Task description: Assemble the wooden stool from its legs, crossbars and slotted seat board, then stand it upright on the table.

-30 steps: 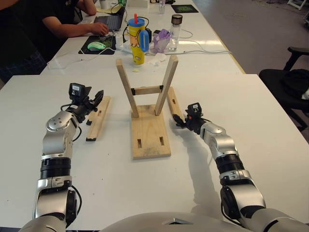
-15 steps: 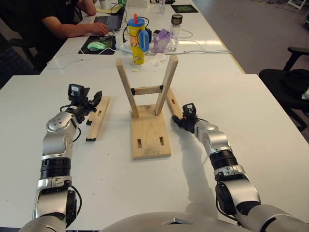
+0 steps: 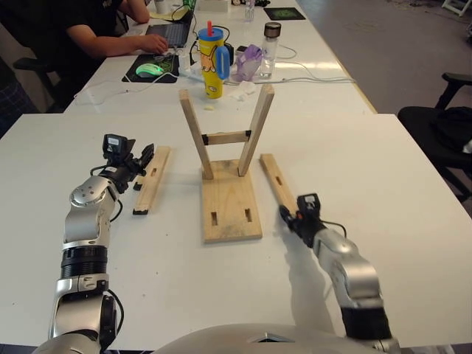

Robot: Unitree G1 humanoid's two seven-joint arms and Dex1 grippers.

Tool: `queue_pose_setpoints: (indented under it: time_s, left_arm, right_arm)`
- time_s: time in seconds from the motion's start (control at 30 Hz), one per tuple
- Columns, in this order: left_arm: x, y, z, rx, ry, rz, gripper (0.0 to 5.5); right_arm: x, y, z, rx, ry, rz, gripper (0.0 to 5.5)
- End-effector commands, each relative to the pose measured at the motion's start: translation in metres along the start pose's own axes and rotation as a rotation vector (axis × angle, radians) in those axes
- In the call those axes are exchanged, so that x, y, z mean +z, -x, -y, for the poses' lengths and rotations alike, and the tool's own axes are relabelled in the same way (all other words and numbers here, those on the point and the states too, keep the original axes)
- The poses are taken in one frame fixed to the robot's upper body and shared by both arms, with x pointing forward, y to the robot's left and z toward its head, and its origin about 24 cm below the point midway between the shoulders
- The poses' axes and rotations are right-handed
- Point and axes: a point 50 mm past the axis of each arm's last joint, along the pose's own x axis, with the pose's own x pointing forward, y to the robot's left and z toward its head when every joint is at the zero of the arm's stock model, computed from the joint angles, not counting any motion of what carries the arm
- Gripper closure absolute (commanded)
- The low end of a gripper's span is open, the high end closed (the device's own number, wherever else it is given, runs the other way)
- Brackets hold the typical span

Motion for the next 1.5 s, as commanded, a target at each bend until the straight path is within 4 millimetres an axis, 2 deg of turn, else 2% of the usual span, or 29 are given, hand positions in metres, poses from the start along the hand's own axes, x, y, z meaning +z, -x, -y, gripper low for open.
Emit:
queue_pose_setpoints:
  time_s: [0.03, 0.07, 0.23, 0.37, 0.53, 0.6, 0.73, 0.83, 0.93, 1.07, 1.17, 1.4, 1.5]
  left_arm:
    - [-0.002, 0.011, -0.011, 0.038, -0.015, -0.013, 2.81]
    - [-0.001, 0.012, -0.013, 0.051, -0.018, -0.008, 2.81]
    - [0.005, 0.012, -0.025, 0.109, 0.011, 0.017, 2.81]
    - [0.003, 0.013, -0.033, 0.135, 0.034, 0.006, 2.81]
    - [-0.012, 0.015, -0.048, 0.173, 0.037, -0.110, 2.81]
    - [-0.021, 0.012, -0.047, 0.129, 0.024, -0.175, 2.81]
    - [-0.036, -0.001, -0.041, -0.010, 0.013, -0.289, 2.81]
    - [-0.043, -0.005, -0.045, -0.063, 0.016, -0.360, 2.81]
    - [-0.047, -0.005, -0.052, -0.048, 0.008, -0.400, 2.81]
    - [-0.040, -0.006, -0.060, -0.021, 0.063, -0.352, 2.81]
    - [-0.044, -0.002, -0.064, -0.012, 0.067, -0.375, 2.81]
    - [-0.057, -0.001, -0.054, -0.076, 0.033, -0.449, 2.81]
    - [-0.061, 0.001, -0.053, -0.079, 0.048, -0.472, 2.81]
  right_arm:
    - [-0.007, 0.019, 0.004, -0.047, -0.006, -0.063, 3.46]
    - [-0.004, 0.020, 0.003, -0.049, -0.016, -0.046, 3.09]
    - [0.013, 0.018, -0.002, -0.049, -0.062, 0.103, 2.31]
    - [0.028, 0.015, -0.004, -0.041, -0.036, 0.198, 1.69]
    - [0.070, 0.017, 0.006, -0.126, 0.043, 0.455, 1.69]
    - [0.076, 0.016, 0.007, -0.145, 0.036, 0.499, 1.69]
    - [0.078, 0.008, 0.007, -0.154, 0.034, 0.509, 1.69]
    - [0.081, 0.001, 0.003, -0.127, 0.034, 0.510, 1.69]
    - [0.084, -0.002, -0.002, -0.098, 0.051, 0.517, 1.69]
    - [0.077, -0.005, -0.005, -0.084, 0.053, 0.492, 1.69]
    - [0.075, -0.006, -0.006, -0.079, 0.053, 0.484, 1.69]
    - [0.076, -0.010, -0.006, -0.078, 0.060, 0.475, 1.69]
    - [0.069, -0.014, -0.005, -0.081, 0.066, 0.431, 1.69]
